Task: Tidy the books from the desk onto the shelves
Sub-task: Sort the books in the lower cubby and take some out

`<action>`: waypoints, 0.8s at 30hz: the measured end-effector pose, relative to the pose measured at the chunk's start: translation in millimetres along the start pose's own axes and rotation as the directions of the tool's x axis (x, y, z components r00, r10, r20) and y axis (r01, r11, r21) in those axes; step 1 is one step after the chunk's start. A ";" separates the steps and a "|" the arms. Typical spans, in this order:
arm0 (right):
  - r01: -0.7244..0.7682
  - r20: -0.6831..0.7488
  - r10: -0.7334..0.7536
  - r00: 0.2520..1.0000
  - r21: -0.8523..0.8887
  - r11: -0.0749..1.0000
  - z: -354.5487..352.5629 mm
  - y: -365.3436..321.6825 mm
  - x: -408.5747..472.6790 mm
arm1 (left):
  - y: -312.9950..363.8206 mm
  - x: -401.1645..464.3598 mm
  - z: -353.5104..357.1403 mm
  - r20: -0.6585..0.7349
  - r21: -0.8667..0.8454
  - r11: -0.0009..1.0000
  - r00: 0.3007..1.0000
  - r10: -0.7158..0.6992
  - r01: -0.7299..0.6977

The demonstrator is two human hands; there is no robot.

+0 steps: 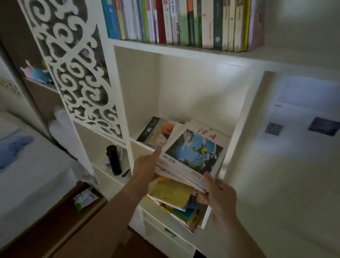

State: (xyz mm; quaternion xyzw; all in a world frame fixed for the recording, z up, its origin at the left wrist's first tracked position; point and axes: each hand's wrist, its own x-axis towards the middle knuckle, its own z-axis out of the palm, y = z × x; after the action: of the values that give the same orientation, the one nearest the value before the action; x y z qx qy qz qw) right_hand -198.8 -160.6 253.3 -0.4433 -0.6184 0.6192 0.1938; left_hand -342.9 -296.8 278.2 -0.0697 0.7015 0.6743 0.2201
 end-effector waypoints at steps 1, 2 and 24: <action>-0.038 -0.018 0.039 0.999 0.074 0.997 2.9 -3.4 2.4 | 1.9 7.5 0.8 0.011 0.059 0.998 1.000 0.000 -0.001; -0.074 -0.021 0.078 0.997 0.141 0.987 3.9 -5.1 4.1 | 3.7 11.4 -0.9 0.026 0.104 0.994 1.000 0.012 -0.014; 0.103 0.276 -0.160 0.948 0.208 0.973 -33.2 1.3 -54.0 | -49.4 -63.2 -65.2 0.566 0.133 0.872 0.758 0.323 -0.470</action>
State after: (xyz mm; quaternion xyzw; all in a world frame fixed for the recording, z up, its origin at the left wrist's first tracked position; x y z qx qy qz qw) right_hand -143.6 -183.7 274.0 -0.2843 -0.6063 0.7197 0.1832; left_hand -281.0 -377.1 258.1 0.2998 0.6962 0.5974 0.2619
